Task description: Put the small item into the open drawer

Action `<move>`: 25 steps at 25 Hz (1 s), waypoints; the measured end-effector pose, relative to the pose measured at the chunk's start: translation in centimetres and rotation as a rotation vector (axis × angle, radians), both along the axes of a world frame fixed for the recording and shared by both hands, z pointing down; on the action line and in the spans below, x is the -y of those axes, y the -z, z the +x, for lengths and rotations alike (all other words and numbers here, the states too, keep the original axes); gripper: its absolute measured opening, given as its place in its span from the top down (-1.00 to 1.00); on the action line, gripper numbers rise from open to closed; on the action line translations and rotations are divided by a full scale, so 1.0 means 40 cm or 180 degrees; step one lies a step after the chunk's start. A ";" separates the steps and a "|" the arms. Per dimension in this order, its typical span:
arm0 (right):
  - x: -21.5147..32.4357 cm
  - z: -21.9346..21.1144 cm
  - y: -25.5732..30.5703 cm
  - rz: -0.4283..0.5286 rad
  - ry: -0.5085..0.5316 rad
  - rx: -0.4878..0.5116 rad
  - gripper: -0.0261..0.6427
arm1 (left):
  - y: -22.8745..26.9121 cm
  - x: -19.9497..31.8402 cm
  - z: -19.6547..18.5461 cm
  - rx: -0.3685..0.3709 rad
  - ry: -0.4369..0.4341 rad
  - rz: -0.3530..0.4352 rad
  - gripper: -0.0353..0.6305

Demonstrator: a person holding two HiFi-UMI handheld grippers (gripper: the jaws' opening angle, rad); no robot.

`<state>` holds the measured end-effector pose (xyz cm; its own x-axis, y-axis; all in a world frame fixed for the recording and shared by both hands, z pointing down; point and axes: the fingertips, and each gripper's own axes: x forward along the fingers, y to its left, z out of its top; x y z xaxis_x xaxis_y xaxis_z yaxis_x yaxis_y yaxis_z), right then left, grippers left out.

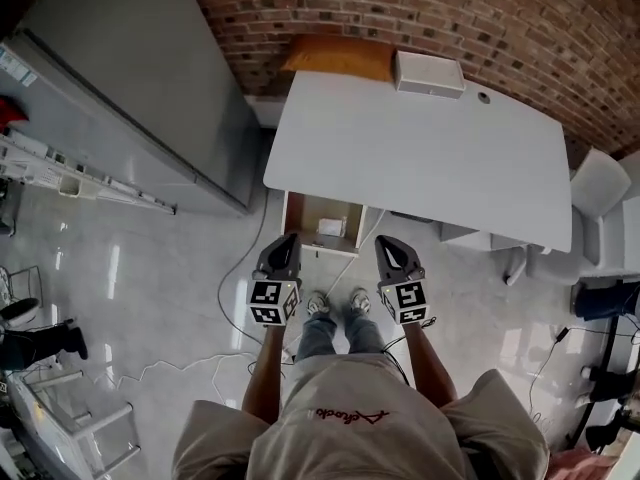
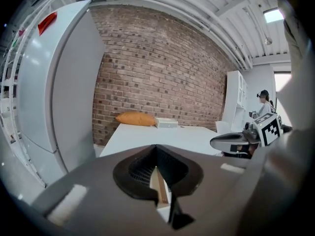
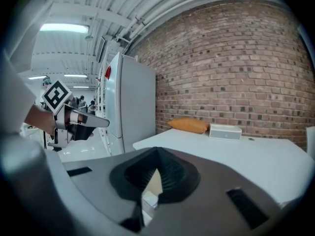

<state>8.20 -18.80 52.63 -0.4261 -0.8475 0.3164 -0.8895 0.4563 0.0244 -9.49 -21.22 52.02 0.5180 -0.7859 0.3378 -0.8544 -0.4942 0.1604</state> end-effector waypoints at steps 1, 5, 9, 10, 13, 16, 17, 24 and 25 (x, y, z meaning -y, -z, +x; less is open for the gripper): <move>-0.001 0.002 0.018 0.0039 0.0000 -0.0005 0.89 | 0.021 0.003 0.002 0.0006 -0.0015 0.0046 0.87; 0.013 0.014 0.091 0.0229 -0.0011 -0.0023 0.89 | 0.103 0.022 0.008 0.0026 -0.0049 0.0238 0.87; 0.019 0.028 0.158 0.0387 -0.0049 -0.0007 0.89 | 0.174 0.035 0.017 0.0038 -0.0063 0.0392 0.87; 0.019 0.033 0.173 0.0422 -0.0057 -0.0005 0.89 | 0.191 0.036 0.021 0.0036 -0.0066 0.0426 0.87; 0.027 0.047 0.220 0.0549 -0.0086 0.0007 0.89 | 0.242 0.047 0.028 0.0023 -0.0063 0.0538 0.87; 0.036 0.064 0.260 0.0640 -0.0110 -0.0010 0.89 | 0.290 0.058 0.033 -0.0005 -0.0039 0.0650 0.87; 0.040 0.069 0.271 0.0667 -0.0118 -0.0013 0.89 | 0.304 0.060 0.033 -0.0012 -0.0027 0.0684 0.87; 0.060 0.066 0.339 0.0847 -0.0095 0.0008 0.89 | 0.370 0.079 0.013 -0.0059 0.0069 0.0847 0.87; 0.066 0.063 0.350 0.0872 -0.0083 0.0012 0.89 | 0.381 0.084 0.012 -0.0066 0.0075 0.0872 0.87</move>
